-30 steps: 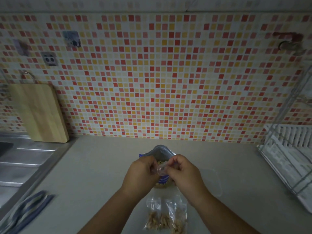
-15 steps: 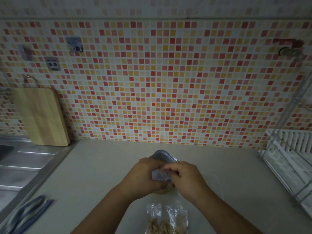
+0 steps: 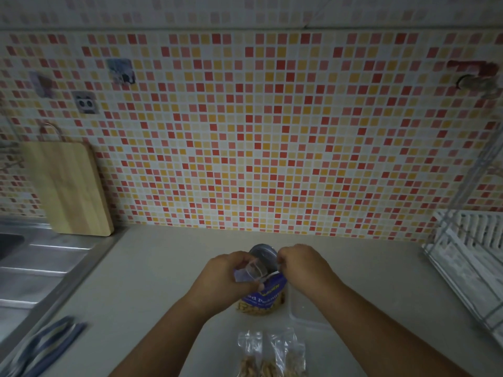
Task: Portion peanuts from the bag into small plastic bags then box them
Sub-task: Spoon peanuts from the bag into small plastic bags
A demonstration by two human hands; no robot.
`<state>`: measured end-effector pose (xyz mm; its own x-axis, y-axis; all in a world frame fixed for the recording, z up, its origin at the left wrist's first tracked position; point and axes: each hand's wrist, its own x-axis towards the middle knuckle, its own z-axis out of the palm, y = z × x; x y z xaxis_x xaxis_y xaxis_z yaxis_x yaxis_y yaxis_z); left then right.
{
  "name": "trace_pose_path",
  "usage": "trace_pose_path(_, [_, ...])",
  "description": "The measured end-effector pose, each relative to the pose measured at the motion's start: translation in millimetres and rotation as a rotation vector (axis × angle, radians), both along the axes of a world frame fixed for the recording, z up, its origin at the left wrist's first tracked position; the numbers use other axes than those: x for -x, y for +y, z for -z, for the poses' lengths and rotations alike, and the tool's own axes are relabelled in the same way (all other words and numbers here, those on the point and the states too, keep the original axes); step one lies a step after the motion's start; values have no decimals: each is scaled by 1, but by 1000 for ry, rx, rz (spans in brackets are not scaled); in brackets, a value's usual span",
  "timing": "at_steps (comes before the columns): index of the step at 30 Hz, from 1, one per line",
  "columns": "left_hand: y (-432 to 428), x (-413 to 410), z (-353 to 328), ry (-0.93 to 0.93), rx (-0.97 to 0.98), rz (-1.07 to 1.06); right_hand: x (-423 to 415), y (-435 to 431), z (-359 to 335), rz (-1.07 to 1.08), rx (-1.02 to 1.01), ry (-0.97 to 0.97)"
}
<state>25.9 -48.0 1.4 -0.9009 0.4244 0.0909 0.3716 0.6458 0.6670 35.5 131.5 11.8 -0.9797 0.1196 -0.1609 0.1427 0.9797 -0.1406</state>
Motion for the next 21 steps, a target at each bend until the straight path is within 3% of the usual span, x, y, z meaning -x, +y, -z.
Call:
trace_pose_path(5, [-1, 8, 1, -40, -43, -80, 33, -8, -9, 57, -119, -313])
trace_pose_path(7, [-2, 12, 2, -58, -52, -104, 37, -9, -10, 57, -109, -352])
trace_pose_path(13, [-2, 20, 7, -110, -60, -116, 23, -14, -22, 7, -162, -283])
trace_pose_path(18, [0, 25, 9, -127, -58, -130, 6, -17, -32, -72, -143, -32])
trace_pose_path(21, [-1, 27, 11, -112, -60, -142, 6, -18, -30, -99, -134, -7])
